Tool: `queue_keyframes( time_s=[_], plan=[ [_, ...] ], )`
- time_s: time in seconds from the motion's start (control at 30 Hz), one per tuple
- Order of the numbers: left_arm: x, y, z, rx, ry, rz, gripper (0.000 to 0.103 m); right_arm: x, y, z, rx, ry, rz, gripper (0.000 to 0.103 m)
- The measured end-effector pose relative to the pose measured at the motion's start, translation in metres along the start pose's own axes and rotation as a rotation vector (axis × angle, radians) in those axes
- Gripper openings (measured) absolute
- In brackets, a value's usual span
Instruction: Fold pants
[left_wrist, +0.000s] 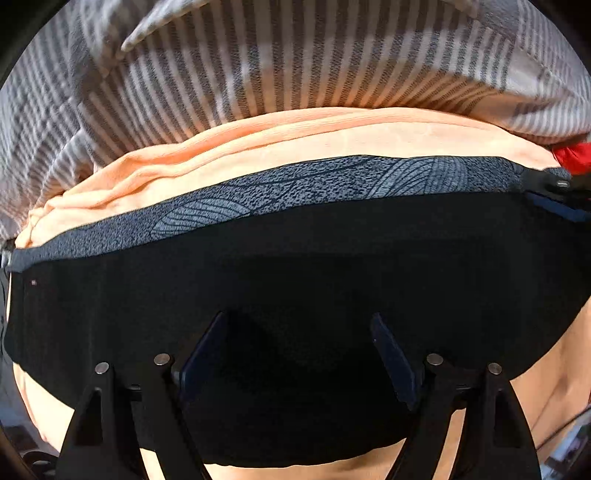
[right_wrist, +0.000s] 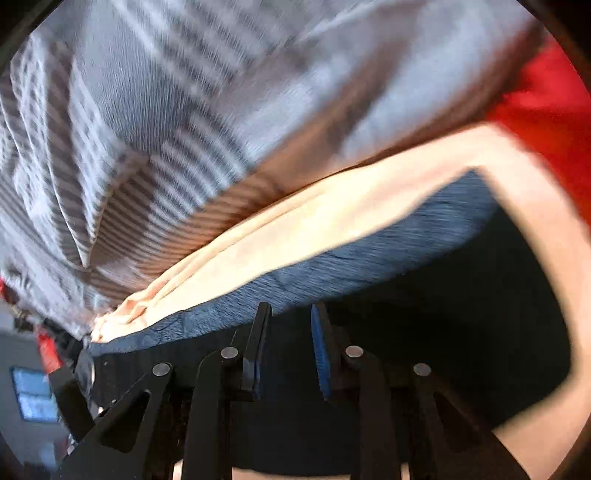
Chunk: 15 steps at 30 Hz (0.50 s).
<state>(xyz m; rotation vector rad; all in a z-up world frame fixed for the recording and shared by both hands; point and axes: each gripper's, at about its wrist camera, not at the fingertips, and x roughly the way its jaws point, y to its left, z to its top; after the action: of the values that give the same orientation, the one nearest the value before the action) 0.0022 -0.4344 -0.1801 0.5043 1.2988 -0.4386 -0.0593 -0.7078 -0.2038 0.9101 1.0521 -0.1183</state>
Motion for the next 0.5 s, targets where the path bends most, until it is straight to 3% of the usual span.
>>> queue_keyframes(
  time_s=[0.07,0.17,0.27,0.37,0.43,0.5],
  plan=[
    [0.003,0.000,-0.001,-0.018,0.002,0.002,0.086,0.016,0.006,0.002,-0.070,0.020,-0.018,0.024],
    [0.003,-0.004,0.001,-0.017,0.004,0.007,0.086,0.006,-0.010,0.014,-0.090,-0.041,-0.081,0.016],
    [0.006,0.009,-0.003,-0.034,0.016,0.006,0.086,-0.026,-0.068,0.029,0.046,-0.117,-0.185,0.000],
    [0.007,0.008,-0.005,-0.064,0.028,0.005,0.086,-0.069,-0.103,0.033,0.186,-0.175,-0.214,0.000],
    [0.007,0.007,-0.006,-0.070,0.025,0.011,0.086,-0.093,-0.094,0.021,0.177,-0.186,-0.161,0.007],
    [0.008,0.005,-0.007,-0.066,0.020,0.019,0.086,-0.097,-0.076,-0.002,0.120,-0.149,-0.095,0.007]
  ],
)
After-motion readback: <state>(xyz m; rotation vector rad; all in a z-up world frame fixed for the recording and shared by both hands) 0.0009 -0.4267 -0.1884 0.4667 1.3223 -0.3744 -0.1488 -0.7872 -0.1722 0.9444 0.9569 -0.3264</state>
